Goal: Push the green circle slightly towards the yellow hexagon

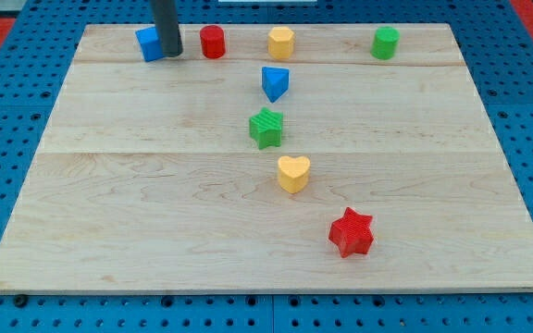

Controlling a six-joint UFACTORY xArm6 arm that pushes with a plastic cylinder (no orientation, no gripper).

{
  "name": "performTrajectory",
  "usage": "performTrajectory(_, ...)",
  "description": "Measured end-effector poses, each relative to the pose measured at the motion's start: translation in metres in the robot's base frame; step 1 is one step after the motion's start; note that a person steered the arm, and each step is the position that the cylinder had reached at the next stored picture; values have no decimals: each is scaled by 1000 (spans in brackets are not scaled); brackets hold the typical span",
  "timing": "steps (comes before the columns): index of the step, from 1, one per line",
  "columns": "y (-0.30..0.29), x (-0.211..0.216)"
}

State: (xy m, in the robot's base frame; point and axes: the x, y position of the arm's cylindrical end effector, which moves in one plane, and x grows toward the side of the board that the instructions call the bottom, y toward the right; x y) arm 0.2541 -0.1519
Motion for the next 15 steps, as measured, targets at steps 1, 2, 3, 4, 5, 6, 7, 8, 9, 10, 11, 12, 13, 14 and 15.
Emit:
performTrajectory(1, 1, 7)
performTrajectory(2, 21, 18)
performTrajectory(3, 46, 19)
performTrajectory(4, 78, 15)
performTrajectory(5, 121, 13)
performTrajectory(6, 164, 13)
performTrajectory(7, 200, 15)
performTrajectory(8, 235, 25)
performTrajectory(9, 280, 29)
performTrajectory(10, 314, 17)
performTrajectory(11, 351, 7)
performTrajectory(12, 362, -14)
performTrajectory(13, 353, -23)
performTrajectory(14, 324, -23)
performTrajectory(15, 318, -24)
